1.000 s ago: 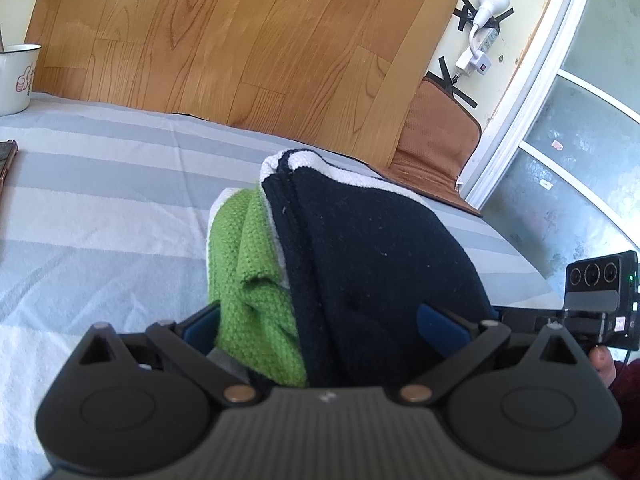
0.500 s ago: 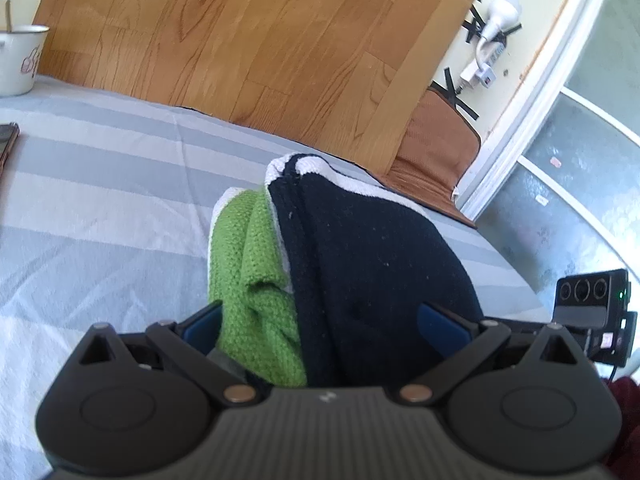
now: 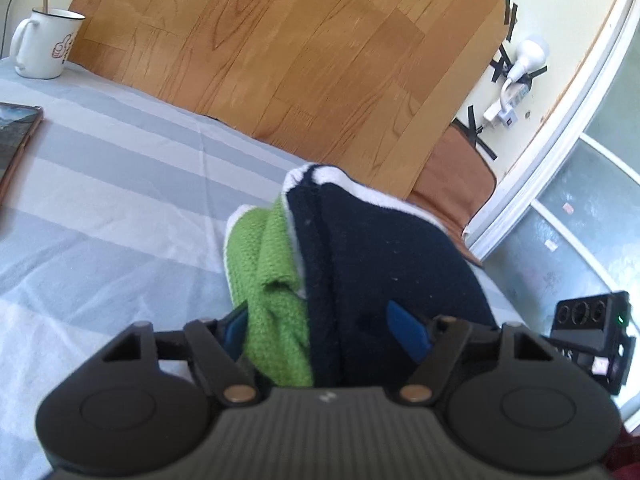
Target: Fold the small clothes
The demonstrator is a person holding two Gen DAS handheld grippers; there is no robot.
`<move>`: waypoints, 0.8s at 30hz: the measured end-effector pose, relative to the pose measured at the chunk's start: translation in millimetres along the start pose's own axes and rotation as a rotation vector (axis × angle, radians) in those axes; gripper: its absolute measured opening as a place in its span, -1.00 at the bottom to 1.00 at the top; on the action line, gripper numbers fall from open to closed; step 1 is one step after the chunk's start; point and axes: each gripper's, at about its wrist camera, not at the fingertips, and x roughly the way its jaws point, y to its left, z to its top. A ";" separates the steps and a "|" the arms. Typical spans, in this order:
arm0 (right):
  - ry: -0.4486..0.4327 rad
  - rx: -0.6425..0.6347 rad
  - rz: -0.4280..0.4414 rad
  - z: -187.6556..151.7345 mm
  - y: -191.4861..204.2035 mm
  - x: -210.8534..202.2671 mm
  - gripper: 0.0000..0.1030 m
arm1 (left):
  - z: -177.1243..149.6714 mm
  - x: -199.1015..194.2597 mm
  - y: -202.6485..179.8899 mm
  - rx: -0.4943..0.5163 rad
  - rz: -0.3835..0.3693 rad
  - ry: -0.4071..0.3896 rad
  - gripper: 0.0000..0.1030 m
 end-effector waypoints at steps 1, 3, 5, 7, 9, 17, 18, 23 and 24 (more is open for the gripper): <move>-0.016 -0.052 0.000 2.0 7.3 -1.1 0.05 | 3.4 2.4 -5.9 0.014 0.001 -0.009 0.40; -0.057 -0.166 -0.019 7.6 21.3 -3.9 0.01 | 13.3 7.5 -19.8 0.050 -0.002 -0.039 0.40; -0.114 -0.254 -0.051 17.8 28.1 -6.0 0.00 | 29.5 17.3 -30.8 0.058 -0.017 -0.067 0.40; -0.165 -0.296 -0.082 33.4 24.1 -8.4 0.00 | 49.7 31.9 -38.4 0.069 -0.043 -0.097 0.40; -0.207 -0.308 -0.102 53.8 9.4 -7.2 0.00 | 73.0 51.1 -47.9 0.087 -0.059 -0.114 0.40; -0.249 -0.270 -0.199 122.8 -82.1 32.2 0.00 | 144.9 173.9 -61.3 0.131 -0.032 -0.119 0.39; -0.237 -0.268 -0.213 129.5 -94.6 40.3 0.00 | 148.9 190.3 -57.8 0.121 -0.022 -0.114 0.39; -0.120 -0.162 -0.277 139.4 -146.0 76.3 0.08 | 143.2 255.2 -29.6 0.058 0.047 -0.045 0.38; -0.107 -0.109 -0.291 139.7 -153.1 77.6 0.19 | 138.3 262.7 -27.4 0.068 0.082 -0.013 0.36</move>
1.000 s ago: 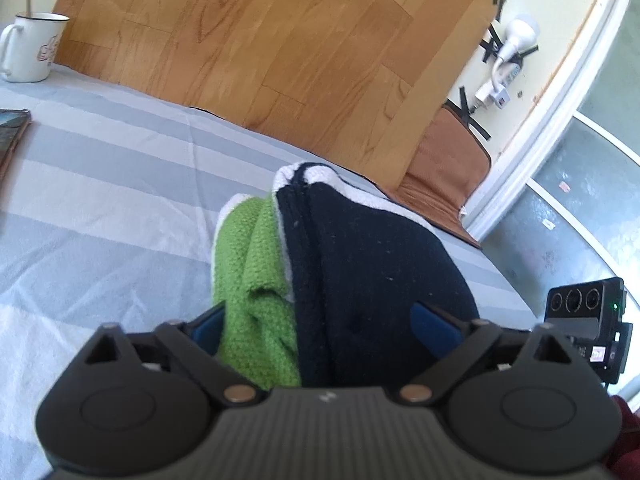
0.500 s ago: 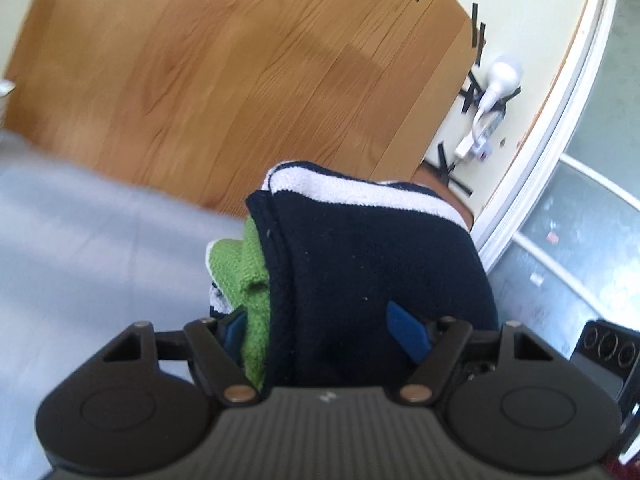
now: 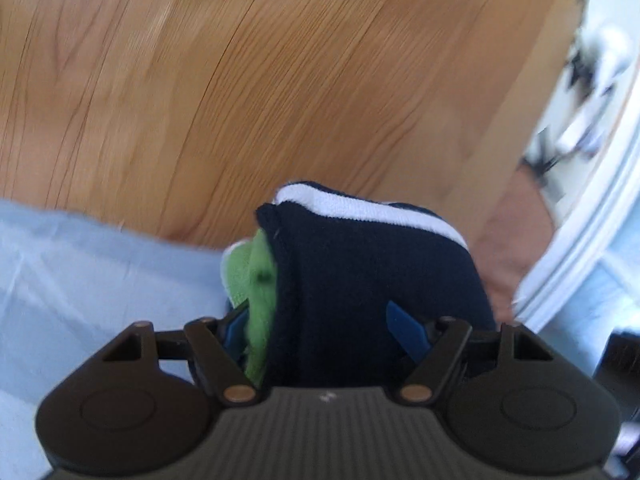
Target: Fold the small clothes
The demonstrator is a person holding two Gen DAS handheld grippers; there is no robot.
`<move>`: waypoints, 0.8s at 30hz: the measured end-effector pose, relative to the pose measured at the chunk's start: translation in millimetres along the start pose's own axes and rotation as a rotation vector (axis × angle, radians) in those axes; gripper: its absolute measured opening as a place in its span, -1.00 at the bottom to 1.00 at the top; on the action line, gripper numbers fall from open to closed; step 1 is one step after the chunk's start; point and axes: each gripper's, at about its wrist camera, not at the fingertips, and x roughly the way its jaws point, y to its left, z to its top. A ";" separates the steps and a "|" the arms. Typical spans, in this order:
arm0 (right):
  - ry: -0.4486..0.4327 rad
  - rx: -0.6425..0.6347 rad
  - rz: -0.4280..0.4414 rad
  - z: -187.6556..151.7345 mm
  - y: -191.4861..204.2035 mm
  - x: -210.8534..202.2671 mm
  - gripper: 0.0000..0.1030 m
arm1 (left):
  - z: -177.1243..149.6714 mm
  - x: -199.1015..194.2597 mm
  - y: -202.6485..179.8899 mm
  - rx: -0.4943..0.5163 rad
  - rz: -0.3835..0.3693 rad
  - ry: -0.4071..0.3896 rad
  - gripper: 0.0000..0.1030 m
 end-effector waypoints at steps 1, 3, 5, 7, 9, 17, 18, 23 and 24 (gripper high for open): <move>0.002 0.038 0.009 -2.6 -6.2 -1.8 0.21 | 1.1 2.4 -0.8 0.000 0.004 0.029 0.42; 0.003 0.076 0.056 -7.7 -14.2 -4.8 0.38 | -3.0 -3.4 -3.4 0.020 -0.007 0.004 0.55; 0.007 0.064 0.058 -11.9 -12.4 -5.1 0.48 | -6.4 -4.3 -7.8 0.038 0.012 0.006 0.61; 0.013 0.066 0.065 -11.8 -14.5 -4.1 0.55 | -8.2 -4.5 -10.9 0.041 0.025 0.006 0.69; 0.012 0.090 0.074 -10.6 -20.0 -3.6 0.59 | -10.1 -7.0 -11.7 0.033 0.036 -0.001 0.74; 0.030 0.149 -0.054 -8.7 -19.0 -2.8 0.65 | -30.7 -36.6 -17.7 0.028 0.235 -0.003 0.84; 0.014 0.161 -0.082 -11.6 -18.4 -8.9 0.65 | -36.8 -44.3 -20.6 0.039 0.246 -0.008 0.84; -0.023 0.176 -0.133 -24.9 -6.1 -41.6 0.65 | -61.8 -77.2 -36.1 0.110 0.301 -0.033 0.87; -0.025 0.180 -0.140 -28.9 -3.7 -49.2 0.66 | -64.9 -80.1 -40.2 0.130 0.312 -0.032 0.87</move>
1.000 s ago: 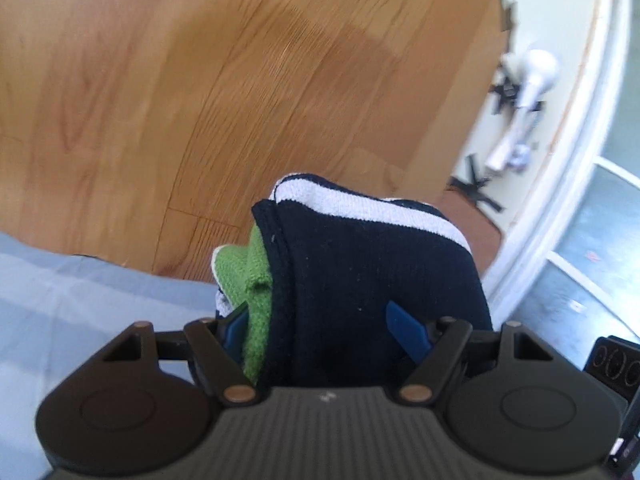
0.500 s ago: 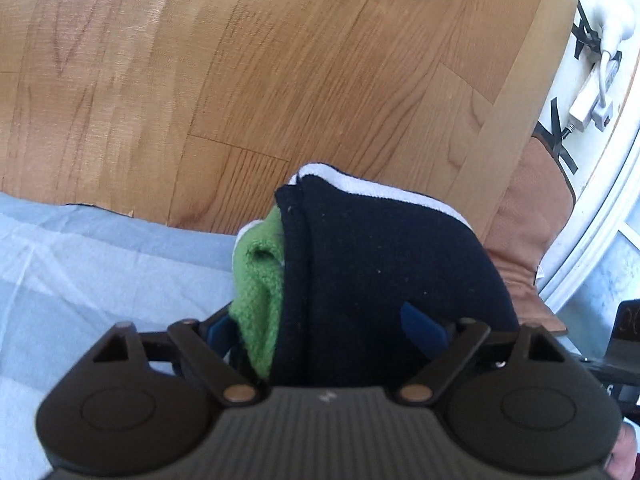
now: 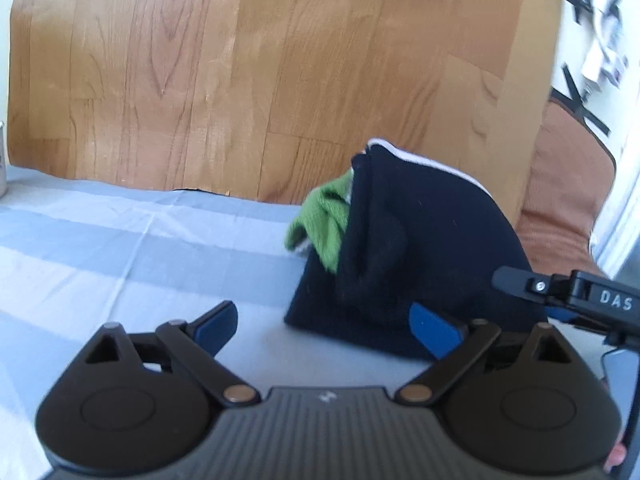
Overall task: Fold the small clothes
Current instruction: 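Release the navy cardigan bundle and pull both grippers back from it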
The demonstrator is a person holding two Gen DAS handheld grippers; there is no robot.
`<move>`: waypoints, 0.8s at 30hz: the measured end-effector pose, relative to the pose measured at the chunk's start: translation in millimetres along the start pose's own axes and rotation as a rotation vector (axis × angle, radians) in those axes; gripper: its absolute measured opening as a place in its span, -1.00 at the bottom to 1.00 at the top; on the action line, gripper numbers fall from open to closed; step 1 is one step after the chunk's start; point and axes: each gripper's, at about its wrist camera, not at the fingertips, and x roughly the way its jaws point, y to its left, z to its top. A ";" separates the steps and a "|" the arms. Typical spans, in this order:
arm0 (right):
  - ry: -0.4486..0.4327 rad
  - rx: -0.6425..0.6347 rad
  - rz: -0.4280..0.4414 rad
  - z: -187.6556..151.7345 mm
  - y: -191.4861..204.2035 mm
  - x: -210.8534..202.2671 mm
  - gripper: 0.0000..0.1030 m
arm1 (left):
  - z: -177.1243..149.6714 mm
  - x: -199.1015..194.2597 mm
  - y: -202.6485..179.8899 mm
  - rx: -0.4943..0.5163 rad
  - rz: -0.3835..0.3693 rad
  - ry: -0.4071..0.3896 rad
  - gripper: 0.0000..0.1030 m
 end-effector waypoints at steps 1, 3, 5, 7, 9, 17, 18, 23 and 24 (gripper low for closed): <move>0.000 0.010 -0.004 -4.1 -0.2 -7.6 0.66 | -1.5 -4.2 -4.5 0.026 0.020 -0.010 0.88; -0.001 0.012 -0.015 -10.5 3.1 -20.0 0.67 | -6.9 -13.7 -10.7 0.058 0.035 -0.020 0.89; 0.028 0.004 -0.021 -17.6 9.4 -24.7 0.67 | -13.5 -19.8 -10.6 0.053 0.001 0.020 0.91; 0.037 -0.007 -0.027 -26.5 13.9 -35.2 0.67 | -19.7 -30.1 -8.7 0.052 0.006 0.013 0.91; 0.044 -0.008 -0.026 -34.7 19.7 -42.1 0.67 | -26.6 -42.2 -7.6 0.047 0.027 -0.006 0.92; -0.031 -0.005 -0.029 -58.1 29.4 -78.7 0.67 | -42.5 -61.8 -21.2 0.087 0.066 -0.030 0.92; -0.037 -0.004 -0.026 -60.1 29.9 -82.3 0.67 | -43.9 -64.3 -22.2 0.095 0.071 -0.034 0.92; -0.058 -0.013 -0.019 -73.6 34.4 -102.3 0.67 | -50.7 -72.8 -25.7 0.111 0.097 -0.032 0.92; -0.059 -0.014 -0.016 -75.9 34.8 -105.5 0.67 | -51.8 -74.0 -26.5 0.112 0.107 -0.029 0.92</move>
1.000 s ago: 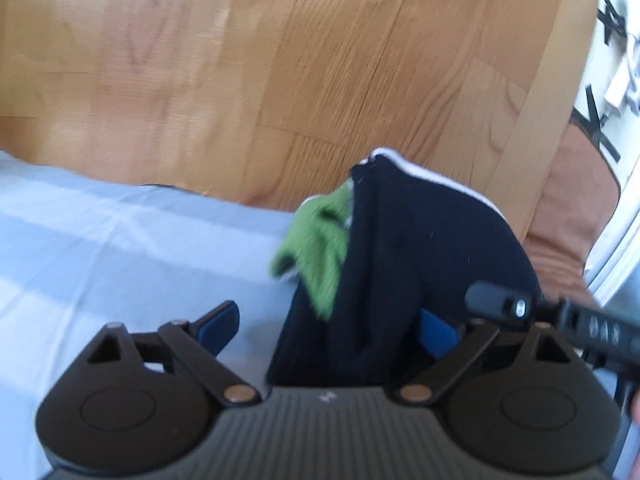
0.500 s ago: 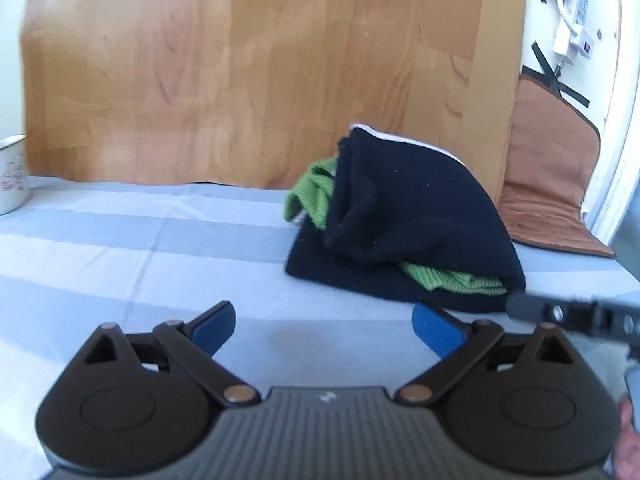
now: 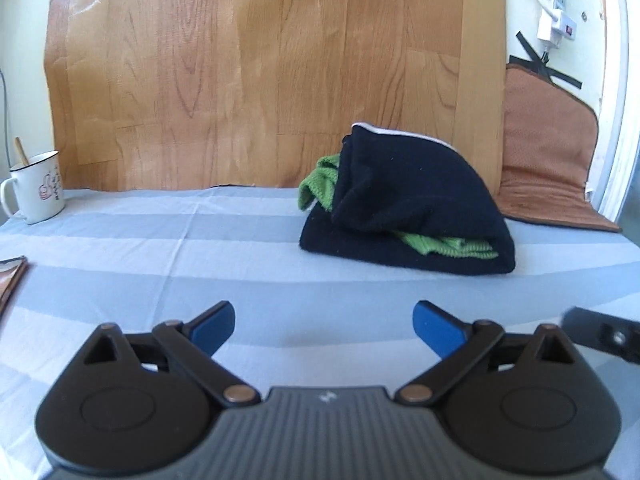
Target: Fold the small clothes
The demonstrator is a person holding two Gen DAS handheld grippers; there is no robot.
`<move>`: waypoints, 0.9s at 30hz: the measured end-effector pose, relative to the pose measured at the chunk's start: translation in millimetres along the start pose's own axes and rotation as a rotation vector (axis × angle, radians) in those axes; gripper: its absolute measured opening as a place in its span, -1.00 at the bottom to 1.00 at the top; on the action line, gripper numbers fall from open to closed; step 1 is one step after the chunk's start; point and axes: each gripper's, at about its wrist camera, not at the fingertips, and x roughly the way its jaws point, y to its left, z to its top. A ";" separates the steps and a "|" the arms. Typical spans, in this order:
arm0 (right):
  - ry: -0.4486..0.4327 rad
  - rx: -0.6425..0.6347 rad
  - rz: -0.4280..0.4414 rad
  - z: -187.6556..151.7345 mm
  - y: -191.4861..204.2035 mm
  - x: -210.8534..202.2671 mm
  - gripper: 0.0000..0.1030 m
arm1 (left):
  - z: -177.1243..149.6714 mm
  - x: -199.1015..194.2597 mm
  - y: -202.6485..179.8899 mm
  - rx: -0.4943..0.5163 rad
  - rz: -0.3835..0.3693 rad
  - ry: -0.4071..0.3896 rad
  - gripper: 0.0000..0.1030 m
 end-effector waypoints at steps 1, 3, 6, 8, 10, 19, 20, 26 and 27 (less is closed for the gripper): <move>-0.001 -0.002 0.002 -1.9 0.3 -3.3 0.67 | -1.1 -1.8 -1.0 0.003 0.009 0.001 0.93; -0.003 -0.002 0.008 -6.1 0.9 -9.5 0.67 | -3.4 -5.4 -2.5 0.011 0.023 0.000 0.99; -0.002 0.008 0.017 -9.2 -1.0 -15.1 0.67 | -6.6 -10.2 -2.9 0.011 0.049 -0.003 0.99; -0.001 0.012 0.016 -10.4 -1.6 -16.5 0.69 | -8.6 -14.8 -1.3 -0.003 0.069 -0.022 0.99; -0.009 0.014 0.012 -10.8 -1.4 -17.4 0.73 | -9.8 -17.9 0.4 -0.010 0.079 -0.043 1.00; -0.007 -0.019 -0.016 -12.9 5.1 -15.3 0.82 | -16.9 -34.9 -7.0 0.019 0.099 -0.175 1.00; -0.007 -0.015 -0.016 -13.0 4.1 -15.1 0.83 | -16.2 -33.7 -9.8 0.032 0.117 -0.172 1.00; -0.016 0.009 -0.012 -12.8 1.0 -16.2 0.83 | -13.1 -30.2 -14.4 0.054 0.147 -0.153 1.00; -0.020 0.010 -0.008 -12.6 0.6 -16.7 0.83 | -13.4 -31.4 -14.1 0.050 0.151 -0.163 1.00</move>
